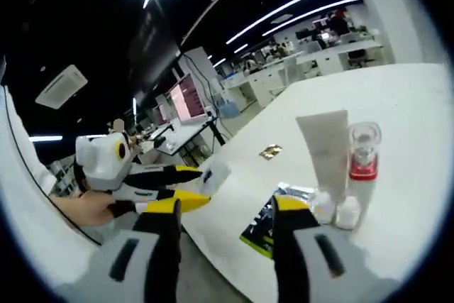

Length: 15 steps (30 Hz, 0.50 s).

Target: Arrange the skincare products in the storage area until every visible bottle or jar stands upright without overlapping.

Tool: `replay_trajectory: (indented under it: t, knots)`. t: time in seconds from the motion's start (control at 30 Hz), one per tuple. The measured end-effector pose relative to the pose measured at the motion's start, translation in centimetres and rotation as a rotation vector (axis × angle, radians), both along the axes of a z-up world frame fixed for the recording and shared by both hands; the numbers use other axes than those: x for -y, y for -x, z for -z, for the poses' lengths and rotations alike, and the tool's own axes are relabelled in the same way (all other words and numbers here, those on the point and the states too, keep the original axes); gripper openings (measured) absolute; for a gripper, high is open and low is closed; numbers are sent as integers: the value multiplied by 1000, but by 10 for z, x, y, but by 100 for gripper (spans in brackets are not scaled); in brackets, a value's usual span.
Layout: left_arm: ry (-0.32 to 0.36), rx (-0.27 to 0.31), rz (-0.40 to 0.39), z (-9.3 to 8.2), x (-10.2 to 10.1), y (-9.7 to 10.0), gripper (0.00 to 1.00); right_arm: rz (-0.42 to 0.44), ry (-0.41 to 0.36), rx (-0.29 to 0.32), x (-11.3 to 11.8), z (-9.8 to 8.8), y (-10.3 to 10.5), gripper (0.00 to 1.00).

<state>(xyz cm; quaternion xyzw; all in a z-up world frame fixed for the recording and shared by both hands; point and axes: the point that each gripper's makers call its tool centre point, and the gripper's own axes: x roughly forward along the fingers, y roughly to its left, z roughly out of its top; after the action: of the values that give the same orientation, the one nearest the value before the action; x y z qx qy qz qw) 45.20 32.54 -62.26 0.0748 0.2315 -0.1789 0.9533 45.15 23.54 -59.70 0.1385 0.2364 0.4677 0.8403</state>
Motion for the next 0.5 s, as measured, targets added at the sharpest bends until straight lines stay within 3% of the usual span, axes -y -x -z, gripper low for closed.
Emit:
replay_trajectory:
  t: [0.2,0.5]
  knots:
    - [-39,60,50,-18,7,5,37,-25,-64,3,-18,-15,-4,43]
    - [-40,72,76,-19,13,6,37,-56,-90,-1,-33,-22,-6,38]
